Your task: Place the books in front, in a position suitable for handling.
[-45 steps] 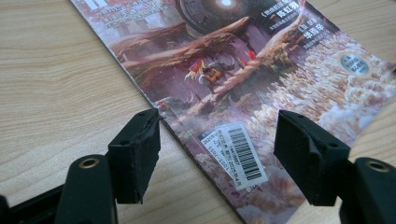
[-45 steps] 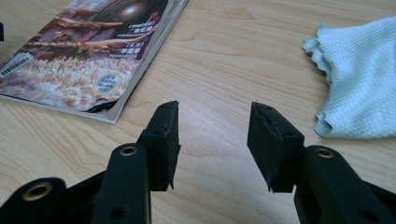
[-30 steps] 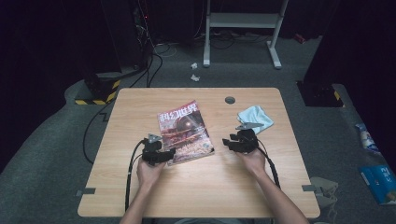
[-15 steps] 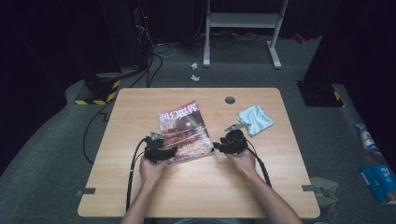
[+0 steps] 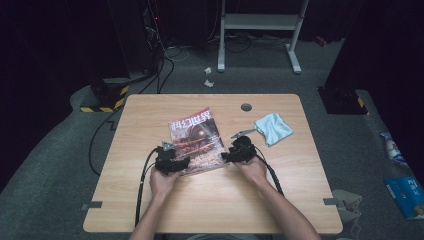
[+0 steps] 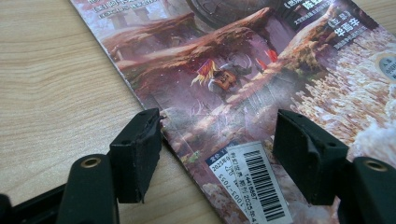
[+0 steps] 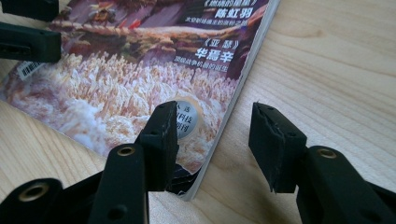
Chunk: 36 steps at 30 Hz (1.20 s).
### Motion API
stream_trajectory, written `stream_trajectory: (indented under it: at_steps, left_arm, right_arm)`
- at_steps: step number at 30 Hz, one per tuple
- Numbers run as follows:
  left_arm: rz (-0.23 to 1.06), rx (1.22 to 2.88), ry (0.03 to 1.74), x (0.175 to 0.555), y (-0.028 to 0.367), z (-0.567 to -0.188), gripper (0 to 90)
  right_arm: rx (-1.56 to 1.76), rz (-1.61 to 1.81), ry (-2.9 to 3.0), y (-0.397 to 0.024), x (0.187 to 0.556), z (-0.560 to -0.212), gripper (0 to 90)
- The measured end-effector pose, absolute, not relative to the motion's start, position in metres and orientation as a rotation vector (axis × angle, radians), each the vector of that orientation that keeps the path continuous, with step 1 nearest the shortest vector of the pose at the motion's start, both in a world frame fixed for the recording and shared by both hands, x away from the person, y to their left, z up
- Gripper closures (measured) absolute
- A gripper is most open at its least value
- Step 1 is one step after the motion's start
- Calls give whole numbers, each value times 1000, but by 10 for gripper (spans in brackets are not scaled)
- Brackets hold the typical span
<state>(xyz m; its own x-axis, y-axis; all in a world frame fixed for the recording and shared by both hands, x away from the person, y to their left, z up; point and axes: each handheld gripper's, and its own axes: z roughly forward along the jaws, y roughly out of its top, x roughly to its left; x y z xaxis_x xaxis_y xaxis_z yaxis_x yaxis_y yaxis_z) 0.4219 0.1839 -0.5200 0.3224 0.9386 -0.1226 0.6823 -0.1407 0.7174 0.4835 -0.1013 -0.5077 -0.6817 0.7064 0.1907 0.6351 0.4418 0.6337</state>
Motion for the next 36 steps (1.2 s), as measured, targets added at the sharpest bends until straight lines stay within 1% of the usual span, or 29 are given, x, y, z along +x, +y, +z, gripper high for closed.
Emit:
stream_trajectory:
  at_steps: [5,14,24,36]
  left_arm:
    - [473,1898,1430,422,184,-520,323]
    - [479,1902,1428,422,183,-520,325]
    - [489,1912,1418,422,183,-520,327]
    - [484,1912,1413,421,179,-520,330]
  right_arm:
    - [1217,1075,2593,-101,484,-510,520]
    - [1203,1094,2608,-101,484,-511,559]
    - [1178,1108,2610,-101,481,-512,582]
    - [1160,1093,2611,-103,475,-511,579]
